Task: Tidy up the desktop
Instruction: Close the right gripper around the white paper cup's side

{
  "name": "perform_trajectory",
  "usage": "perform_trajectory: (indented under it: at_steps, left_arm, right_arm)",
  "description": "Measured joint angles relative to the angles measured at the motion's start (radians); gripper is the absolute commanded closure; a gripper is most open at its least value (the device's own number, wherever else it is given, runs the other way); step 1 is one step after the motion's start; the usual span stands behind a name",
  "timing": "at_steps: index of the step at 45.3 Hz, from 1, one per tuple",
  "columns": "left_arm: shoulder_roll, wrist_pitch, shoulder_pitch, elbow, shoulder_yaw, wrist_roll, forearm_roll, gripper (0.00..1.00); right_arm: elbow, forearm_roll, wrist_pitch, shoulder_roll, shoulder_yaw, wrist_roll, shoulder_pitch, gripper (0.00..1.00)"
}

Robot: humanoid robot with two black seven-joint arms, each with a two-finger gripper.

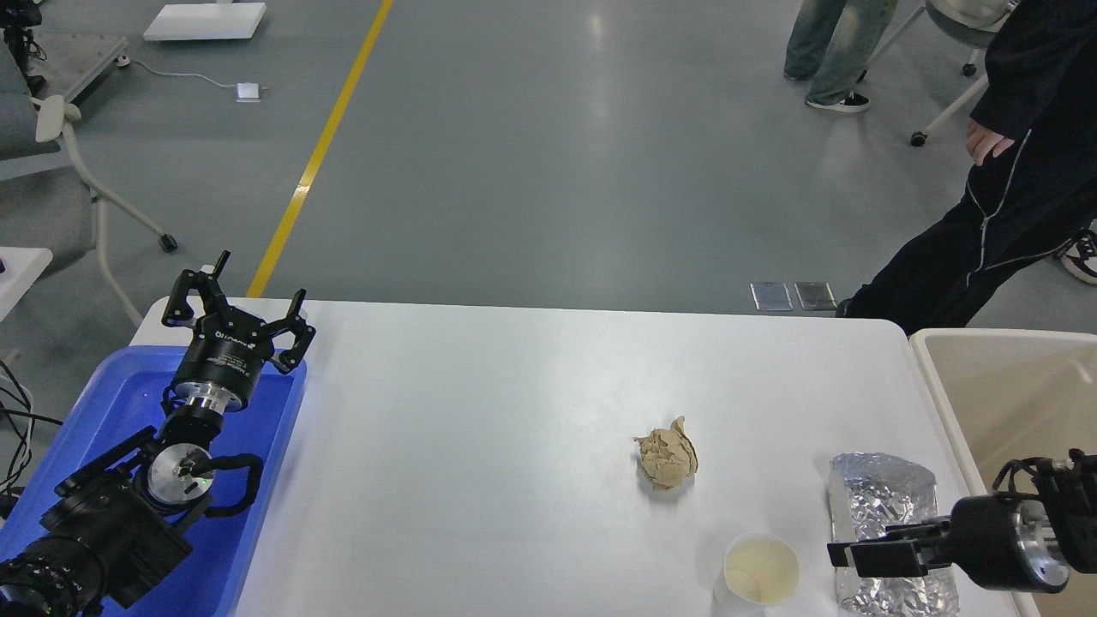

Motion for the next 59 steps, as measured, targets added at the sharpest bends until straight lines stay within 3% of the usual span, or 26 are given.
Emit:
perform_trajectory:
  at_steps: [31,42,44,48,49,50,53,59]
  left_arm:
    - [0.0,0.0,0.0,0.0,0.0,0.0,0.0,0.0]
    - [0.0,0.0,0.0,0.0,0.0,0.0,0.0,0.0]
    - [0.0,0.0,0.0,0.0,0.0,0.0,0.0,0.0]
    - [0.0,0.0,0.0,0.0,0.0,0.0,0.0,0.0]
    - [0.0,0.0,0.0,0.0,0.0,0.0,0.0,0.0]
    - [0.0,0.0,0.0,0.0,0.0,0.0,0.0,0.0]
    - [0.0,0.0,0.0,0.0,0.0,0.0,0.0,0.0]
    - [0.0,0.0,0.0,0.0,0.0,0.0,0.0,0.0]
  right_arm:
    - [-0.037,0.086,-0.002,0.199,0.007,-0.028,-0.024,0.03]
    - [-0.092,0.064,-0.008,0.259,0.005,-0.02,-0.046,0.19]
    - [-0.105,0.058,-0.01,0.27,0.004,-0.019,-0.05,0.28]
    - [-0.127,0.05,-0.015,0.288,0.002,-0.017,-0.056,0.6]
    - [-0.134,0.048,-0.016,0.293,0.001,-0.017,-0.059,0.69]
    - [-0.137,0.047,-0.017,0.297,0.0,-0.017,-0.06,0.91]
    - [-0.149,0.044,-0.019,0.305,-0.003,-0.016,-0.062,1.0]
    - [-0.171,0.039,-0.022,0.314,-0.007,-0.016,-0.063,1.0]
